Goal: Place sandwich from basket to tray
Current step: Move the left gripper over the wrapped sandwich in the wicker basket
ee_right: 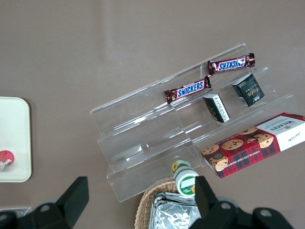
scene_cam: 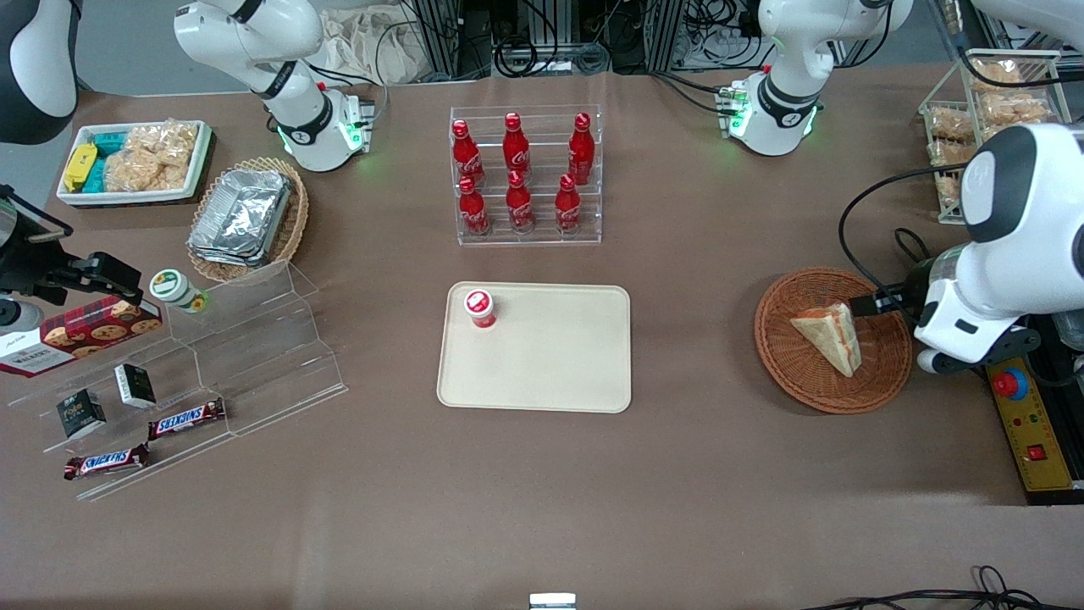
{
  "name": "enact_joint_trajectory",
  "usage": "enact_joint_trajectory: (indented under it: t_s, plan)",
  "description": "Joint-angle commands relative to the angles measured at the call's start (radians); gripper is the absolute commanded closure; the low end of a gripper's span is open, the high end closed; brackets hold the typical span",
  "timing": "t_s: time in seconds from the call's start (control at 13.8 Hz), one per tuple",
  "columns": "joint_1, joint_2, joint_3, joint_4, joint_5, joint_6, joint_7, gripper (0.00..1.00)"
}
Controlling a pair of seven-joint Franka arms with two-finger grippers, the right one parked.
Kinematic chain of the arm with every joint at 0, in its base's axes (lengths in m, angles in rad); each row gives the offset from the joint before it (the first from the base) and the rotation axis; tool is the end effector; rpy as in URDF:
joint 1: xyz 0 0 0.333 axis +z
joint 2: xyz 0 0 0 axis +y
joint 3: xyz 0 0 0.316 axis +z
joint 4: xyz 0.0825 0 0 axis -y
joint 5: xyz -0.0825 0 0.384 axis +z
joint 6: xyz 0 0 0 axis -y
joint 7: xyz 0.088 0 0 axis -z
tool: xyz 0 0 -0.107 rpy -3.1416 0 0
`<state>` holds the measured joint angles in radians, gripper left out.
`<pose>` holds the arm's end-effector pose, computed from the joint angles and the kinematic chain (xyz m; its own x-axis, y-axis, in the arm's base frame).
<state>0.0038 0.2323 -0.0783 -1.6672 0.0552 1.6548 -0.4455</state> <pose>0.6015 -0.0360 0.4509 0.9115 0.3575 -0.2033 0.3355 -0.9323 -0.1350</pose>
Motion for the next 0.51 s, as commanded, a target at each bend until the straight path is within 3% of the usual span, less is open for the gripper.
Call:
enact_joint_trajectory:
  t_s: [0.0, 0.43]
  plan:
    - [-0.001, 0.021, -0.001, -0.095, 0.015, 0.115, -0.219, 0.0]
    - [0.004, 0.03, 0.032, -0.42, 0.014, 0.6, -0.38, 0.0]
